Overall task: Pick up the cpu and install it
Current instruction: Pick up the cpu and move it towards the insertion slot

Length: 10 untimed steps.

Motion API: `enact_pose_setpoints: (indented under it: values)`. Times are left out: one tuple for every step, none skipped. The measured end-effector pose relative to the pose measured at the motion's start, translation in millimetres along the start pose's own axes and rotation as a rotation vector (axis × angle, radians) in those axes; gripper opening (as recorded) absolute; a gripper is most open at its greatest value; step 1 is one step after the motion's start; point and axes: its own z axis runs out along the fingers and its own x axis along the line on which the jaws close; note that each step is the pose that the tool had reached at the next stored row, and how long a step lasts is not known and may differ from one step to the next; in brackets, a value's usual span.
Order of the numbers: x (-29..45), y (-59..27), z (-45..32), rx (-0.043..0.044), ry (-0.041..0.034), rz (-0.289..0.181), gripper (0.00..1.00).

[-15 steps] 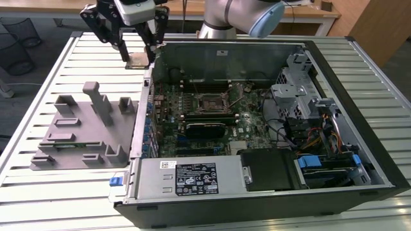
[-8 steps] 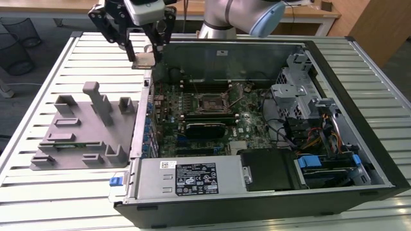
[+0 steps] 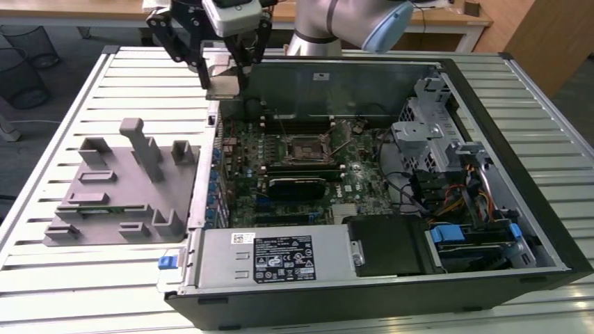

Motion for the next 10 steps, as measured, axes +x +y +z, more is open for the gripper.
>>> enact_pose_setpoints:
  values:
    - [-2.9,0.2,0.1,0.0000,0.0000,0.000,0.53]
    - [-5.4,0.3,0.1,0.0000,0.0001,0.000,0.53]
    - [-7.8,0.5,0.2,-0.0001,0.0000,0.000,0.53]
    - [-10.4,0.7,0.2,0.0000,0.0001,0.000,0.53]
    - [-12.3,0.9,0.3,0.0000,0.0001,0.000,0.53]
    - [-14.1,1.0,0.4,0.0000,0.0000,0.000,0.53]
    - [-15.9,1.2,0.4,0.0000,0.0001,0.000,0.53]
    - [-17.7,1.4,0.4,0.0000,0.0001,0.000,0.53]
    - [-19.4,1.6,0.5,0.0000,0.0001,0.000,0.53]
    - [-21.2,1.8,0.6,0.0000,0.0000,0.000,0.53]
